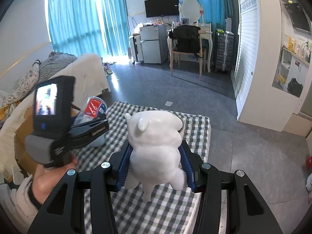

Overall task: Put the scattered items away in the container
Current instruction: 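Carry the bear and the swab jar over the cardboard box with both tools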

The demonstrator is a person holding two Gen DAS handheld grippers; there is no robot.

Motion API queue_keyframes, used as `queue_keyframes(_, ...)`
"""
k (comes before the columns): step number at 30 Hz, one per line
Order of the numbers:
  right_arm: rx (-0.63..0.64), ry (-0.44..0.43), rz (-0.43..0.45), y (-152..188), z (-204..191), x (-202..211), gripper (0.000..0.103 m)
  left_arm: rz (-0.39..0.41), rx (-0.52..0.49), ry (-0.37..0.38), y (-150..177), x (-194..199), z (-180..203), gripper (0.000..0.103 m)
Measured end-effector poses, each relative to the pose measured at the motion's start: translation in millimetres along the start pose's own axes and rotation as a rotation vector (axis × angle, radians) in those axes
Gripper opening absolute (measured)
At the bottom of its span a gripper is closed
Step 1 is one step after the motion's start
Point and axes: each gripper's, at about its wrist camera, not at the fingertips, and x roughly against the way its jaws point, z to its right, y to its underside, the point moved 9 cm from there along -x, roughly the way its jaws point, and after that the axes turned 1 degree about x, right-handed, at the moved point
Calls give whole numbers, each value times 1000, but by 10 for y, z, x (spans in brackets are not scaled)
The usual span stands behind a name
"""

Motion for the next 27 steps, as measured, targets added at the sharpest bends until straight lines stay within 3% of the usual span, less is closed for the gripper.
queue_keyframes(5,24,-26,24,-69,-325,198,48,22,1,61,-73,526,-303,62)
queue_keyframes(12,73,-90,45,-175,-1016,387,48,49,2,53,-135,1076,-1035,62)
queue_keyframes(23,201,-215,30,-272,-2400,215,48,119,92,-48,-196,1588,-2457,62)
queue_keyframes(27,246,-258,11,-292,-2830,7,48,133,108,-143,-145,1612,-2931,63)
